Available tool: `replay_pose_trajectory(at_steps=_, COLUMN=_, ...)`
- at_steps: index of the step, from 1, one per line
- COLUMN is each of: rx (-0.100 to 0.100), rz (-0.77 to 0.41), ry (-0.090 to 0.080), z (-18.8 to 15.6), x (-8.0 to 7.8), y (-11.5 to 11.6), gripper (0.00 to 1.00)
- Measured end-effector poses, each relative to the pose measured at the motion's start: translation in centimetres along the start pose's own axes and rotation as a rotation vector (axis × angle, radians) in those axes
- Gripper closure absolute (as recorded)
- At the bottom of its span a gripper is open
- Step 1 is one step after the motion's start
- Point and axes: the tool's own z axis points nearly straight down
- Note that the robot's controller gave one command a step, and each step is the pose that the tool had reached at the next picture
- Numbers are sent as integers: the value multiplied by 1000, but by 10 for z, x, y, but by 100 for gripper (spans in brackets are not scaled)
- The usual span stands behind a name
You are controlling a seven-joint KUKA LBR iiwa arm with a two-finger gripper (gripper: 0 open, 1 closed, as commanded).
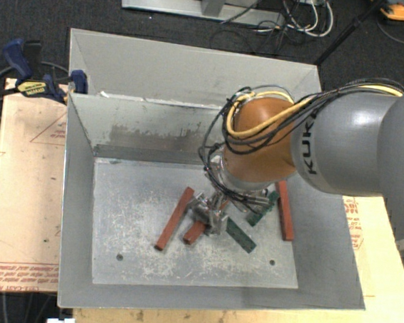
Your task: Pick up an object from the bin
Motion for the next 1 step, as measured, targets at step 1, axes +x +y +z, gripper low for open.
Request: replay_pose_trajectory(at_steps=1, rx=3, rz=-33, ry=-4, z=-139, x=-9, y=15, gripper=100)
